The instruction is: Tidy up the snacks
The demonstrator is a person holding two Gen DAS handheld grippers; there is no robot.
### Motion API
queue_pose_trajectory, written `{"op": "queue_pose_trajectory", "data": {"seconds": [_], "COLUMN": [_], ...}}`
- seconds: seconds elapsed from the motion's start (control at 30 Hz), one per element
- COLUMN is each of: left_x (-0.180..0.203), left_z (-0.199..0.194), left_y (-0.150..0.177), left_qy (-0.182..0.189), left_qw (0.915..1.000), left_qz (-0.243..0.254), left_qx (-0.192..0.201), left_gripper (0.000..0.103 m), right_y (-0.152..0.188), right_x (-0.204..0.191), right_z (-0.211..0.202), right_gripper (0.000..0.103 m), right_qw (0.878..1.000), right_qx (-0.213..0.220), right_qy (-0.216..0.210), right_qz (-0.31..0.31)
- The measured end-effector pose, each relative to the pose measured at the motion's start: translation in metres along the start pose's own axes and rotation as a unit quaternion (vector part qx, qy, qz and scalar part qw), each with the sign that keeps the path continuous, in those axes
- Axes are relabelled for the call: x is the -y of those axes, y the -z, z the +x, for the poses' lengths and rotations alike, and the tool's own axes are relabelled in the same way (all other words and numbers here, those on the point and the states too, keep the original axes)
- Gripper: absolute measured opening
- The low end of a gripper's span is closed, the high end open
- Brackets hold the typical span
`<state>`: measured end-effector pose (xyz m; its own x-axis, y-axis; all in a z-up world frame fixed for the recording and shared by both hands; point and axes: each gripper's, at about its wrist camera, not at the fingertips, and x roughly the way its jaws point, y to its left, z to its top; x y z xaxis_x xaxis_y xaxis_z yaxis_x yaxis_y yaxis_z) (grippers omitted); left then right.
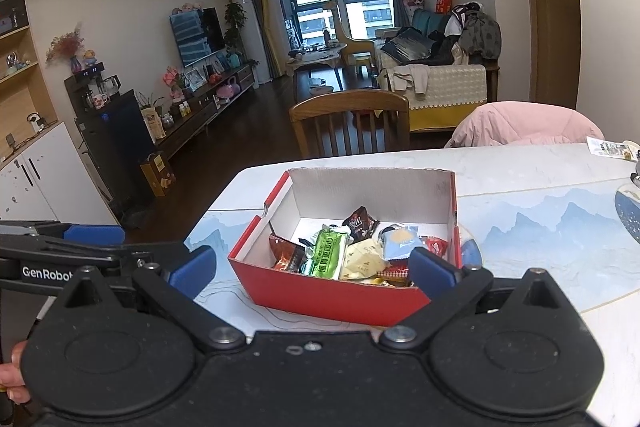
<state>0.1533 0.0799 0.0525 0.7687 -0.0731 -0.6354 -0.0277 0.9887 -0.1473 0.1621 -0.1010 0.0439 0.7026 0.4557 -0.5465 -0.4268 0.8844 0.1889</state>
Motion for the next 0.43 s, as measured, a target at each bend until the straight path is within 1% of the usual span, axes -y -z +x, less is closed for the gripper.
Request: {"op": "queue_pose_trajectory", "data": {"seconds": [0.33, 0.43], "left_x": [-0.0016, -0.003], "left_z": [-0.0004, -0.0009], "left_y": [0.0044, 0.0077], "left_qy": [0.001, 0.006], "left_qw": [1.0, 1.0], "left_qz": [0.0, 0.001], "left_qx": [-0.002, -0.003], "left_gripper": [0.101, 0.101], "right_y": [0.0055, 0.0083], "right_x": [0.0005, 0.0], "right_z": [-0.0047, -0.0098], "right_gripper": [0.103, 0.103], "right_qw": [1.0, 1.0], "right_qx": [-0.001, -0.001], "right_qy": [0.005, 0.008], "right_qz": [0.009, 0.011]}}
